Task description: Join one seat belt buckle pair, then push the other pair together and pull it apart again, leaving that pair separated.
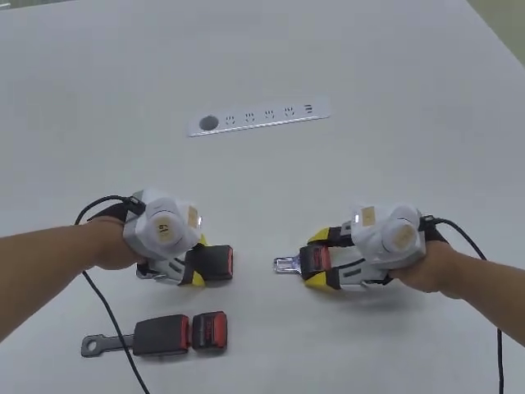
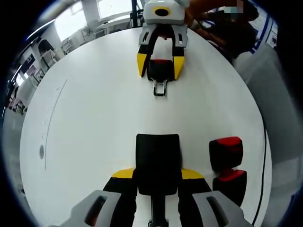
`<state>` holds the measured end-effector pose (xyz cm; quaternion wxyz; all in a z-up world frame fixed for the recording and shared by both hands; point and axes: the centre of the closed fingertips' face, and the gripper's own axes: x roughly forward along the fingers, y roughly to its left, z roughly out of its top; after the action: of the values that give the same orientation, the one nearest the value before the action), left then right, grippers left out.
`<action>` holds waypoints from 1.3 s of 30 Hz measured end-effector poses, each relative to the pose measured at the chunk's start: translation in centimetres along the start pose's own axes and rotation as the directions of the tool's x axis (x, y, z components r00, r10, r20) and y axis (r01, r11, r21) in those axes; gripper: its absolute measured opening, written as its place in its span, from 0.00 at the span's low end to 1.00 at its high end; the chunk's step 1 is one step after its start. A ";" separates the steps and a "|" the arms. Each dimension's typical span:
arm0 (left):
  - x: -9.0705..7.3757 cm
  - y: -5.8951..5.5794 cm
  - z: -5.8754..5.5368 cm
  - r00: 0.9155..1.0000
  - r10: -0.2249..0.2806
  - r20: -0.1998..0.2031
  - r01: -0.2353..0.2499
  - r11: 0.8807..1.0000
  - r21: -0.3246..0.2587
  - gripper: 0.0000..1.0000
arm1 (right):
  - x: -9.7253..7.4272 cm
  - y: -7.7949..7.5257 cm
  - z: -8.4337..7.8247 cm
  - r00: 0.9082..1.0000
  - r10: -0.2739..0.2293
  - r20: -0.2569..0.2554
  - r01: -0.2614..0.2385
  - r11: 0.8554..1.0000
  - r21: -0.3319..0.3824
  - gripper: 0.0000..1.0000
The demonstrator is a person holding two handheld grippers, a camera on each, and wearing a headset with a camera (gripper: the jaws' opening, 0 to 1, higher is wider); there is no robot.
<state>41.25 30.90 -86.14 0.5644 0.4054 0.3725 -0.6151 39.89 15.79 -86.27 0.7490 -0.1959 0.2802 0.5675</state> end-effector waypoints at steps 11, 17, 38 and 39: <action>0.0 -0.1 0.0 1.000 0.004 0.001 -0.004 1.000 -0.007 0.34 | -2.3 0.1 -1.5 1.000 -0.013 -0.012 0.013 1.000 0.003 0.39; 0.0 -0.1 0.0 1.000 0.006 -0.007 -0.006 1.000 -0.016 0.34 | -3.2 -0.1 -2.2 1.000 -0.020 -0.019 0.020 1.000 0.018 0.39; -5.6 0.1 1.9 0.935 0.302 0.185 -0.183 0.859 -0.479 0.76 | -6.9 -1.6 0.7 0.949 -0.315 0.014 0.305 0.930 0.207 0.77; -6.6 0.2 2.1 0.918 0.340 0.206 -0.199 0.841 -0.503 0.78 | -7.3 -1.7 1.2 0.938 -0.345 0.029 0.329 0.916 0.231 0.79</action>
<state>41.55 31.50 -79.28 0.7755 0.2108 0.3637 -0.4711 40.29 10.60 -80.71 0.8619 -0.1364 0.2780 0.4015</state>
